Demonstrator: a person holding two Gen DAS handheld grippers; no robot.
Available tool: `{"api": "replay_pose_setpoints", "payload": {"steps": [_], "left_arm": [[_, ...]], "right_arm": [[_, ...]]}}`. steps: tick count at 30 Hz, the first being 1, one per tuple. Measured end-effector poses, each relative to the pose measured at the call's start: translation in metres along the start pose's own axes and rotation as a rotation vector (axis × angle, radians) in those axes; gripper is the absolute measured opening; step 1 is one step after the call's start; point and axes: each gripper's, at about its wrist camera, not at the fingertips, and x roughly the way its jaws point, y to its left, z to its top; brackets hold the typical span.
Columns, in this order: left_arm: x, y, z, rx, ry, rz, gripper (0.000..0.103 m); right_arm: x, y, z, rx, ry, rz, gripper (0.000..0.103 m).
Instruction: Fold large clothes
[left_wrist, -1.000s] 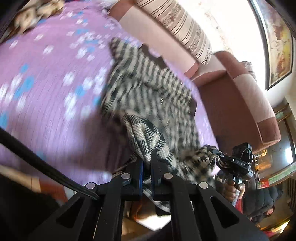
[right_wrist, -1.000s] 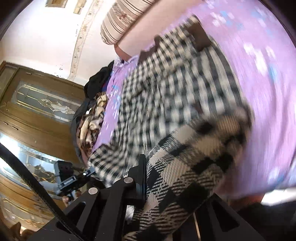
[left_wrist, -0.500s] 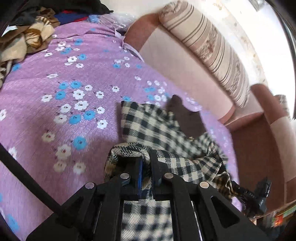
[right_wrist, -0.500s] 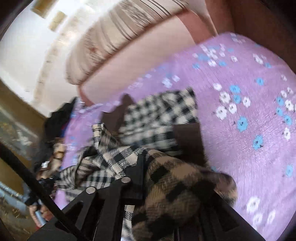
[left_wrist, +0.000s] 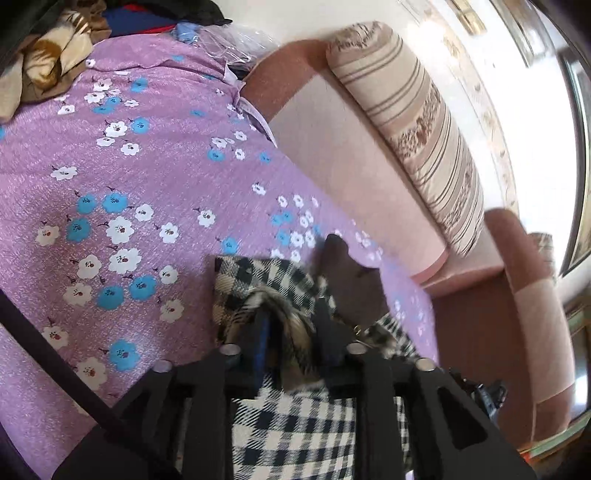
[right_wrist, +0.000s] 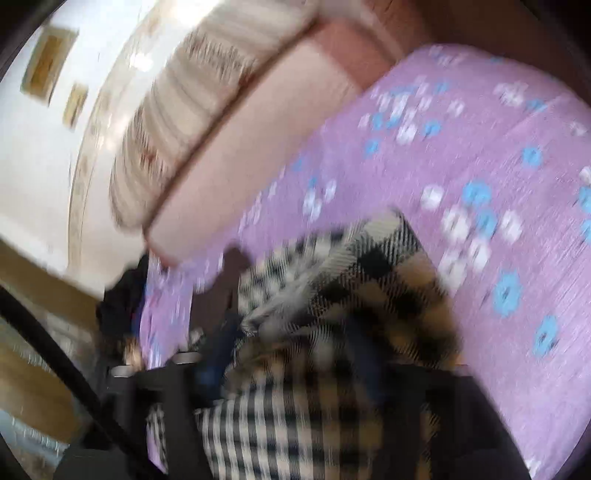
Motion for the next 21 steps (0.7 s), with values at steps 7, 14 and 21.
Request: {"api": "replay_pose_setpoints", "payload": {"steps": [7, 14, 21], "left_arm": [[-0.022, -0.001, 0.005, -0.026, -0.150, 0.067, 0.085], [-0.035, 0.009, 0.007, -0.052, -0.137, 0.105, 0.086], [-0.027, 0.002, -0.023, 0.114, -0.048, 0.231, 0.086]], "right_arm": [[0.003, 0.004, -0.001, -0.007, -0.001, -0.026, 0.075], [0.009, 0.040, -0.018, -0.204, 0.012, -0.102, 0.075], [0.001, 0.064, -0.042, -0.417, 0.019, -0.192, 0.075]]}}
